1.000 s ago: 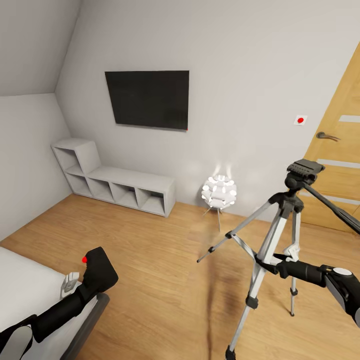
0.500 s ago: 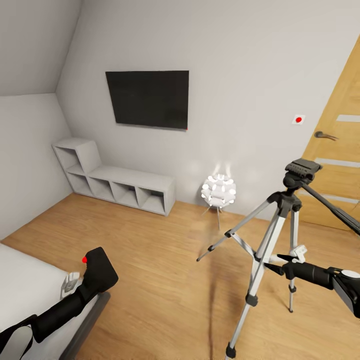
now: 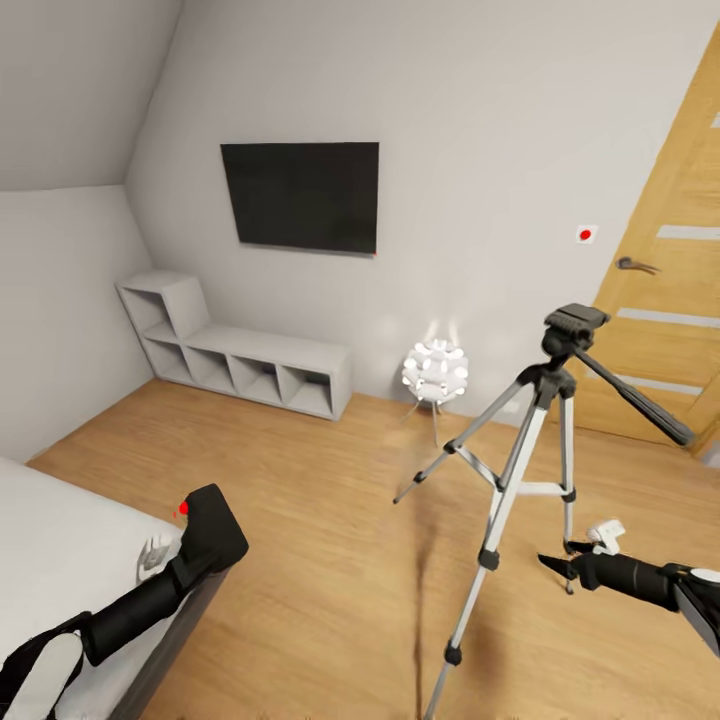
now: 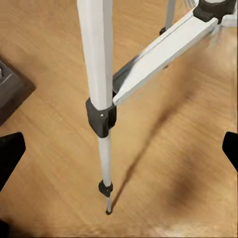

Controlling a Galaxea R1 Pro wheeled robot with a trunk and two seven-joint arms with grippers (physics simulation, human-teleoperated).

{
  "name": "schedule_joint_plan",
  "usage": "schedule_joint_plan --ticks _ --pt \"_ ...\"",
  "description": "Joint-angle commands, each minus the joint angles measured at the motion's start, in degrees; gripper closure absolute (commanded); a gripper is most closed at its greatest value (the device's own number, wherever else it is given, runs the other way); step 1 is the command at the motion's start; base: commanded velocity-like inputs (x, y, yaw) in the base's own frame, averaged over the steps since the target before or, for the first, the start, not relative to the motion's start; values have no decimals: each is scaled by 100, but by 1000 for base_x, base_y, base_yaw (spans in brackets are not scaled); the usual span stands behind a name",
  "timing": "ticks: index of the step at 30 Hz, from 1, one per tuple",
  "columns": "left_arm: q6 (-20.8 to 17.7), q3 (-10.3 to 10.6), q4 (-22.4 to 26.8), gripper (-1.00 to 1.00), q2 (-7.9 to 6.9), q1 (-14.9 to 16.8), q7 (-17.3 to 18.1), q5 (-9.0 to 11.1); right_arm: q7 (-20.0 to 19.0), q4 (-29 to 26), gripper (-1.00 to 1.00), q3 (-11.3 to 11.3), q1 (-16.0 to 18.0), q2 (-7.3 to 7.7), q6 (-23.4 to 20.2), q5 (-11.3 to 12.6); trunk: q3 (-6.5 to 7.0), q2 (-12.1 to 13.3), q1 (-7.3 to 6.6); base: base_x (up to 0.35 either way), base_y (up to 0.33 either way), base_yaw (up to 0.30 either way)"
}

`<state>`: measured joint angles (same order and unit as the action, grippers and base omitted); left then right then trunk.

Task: Attach the digital camera to the camera tripod in the bedroom.

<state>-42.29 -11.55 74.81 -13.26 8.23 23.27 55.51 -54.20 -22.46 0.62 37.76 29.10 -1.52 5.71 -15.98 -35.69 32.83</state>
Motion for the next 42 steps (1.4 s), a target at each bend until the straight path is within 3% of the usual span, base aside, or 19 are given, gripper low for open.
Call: schedule_joint_plan --ticks 1,4,9,23,30,42 --pt "-31 64 -3 100 0 59 8 -39 110 19 -100 9 -10 4 -136 29 -9 -8 -1 -195 208 0" --pt "-30 340 -2 100 5 199 -34 -31 888 56 -100 9 -49 8 -709 39 -6 -8 -1 -145 253 -76" --pt "-10 479 -6 100 7 212 -48 -34 1418 65 -100 8 -59 -13 -1057 44 8 -8 -1 -101 288 -225" --pt "172 505 -83 100 85 202 -42 -68 1508 53 -100 8 -59 -53 -1056 45 11 -8 -1 176 236 -297" --pt "174 503 -89 100 93 203 -38 -244 1517 49 -100 8 -59 -56 -1053 45 11 -8 -1 241 78 -300" --pt "169 496 -90 100 86 205 -12 -252 1512 48 -100 8 -59 -61 -1052 45 11 -8 -1 29 17 -300"
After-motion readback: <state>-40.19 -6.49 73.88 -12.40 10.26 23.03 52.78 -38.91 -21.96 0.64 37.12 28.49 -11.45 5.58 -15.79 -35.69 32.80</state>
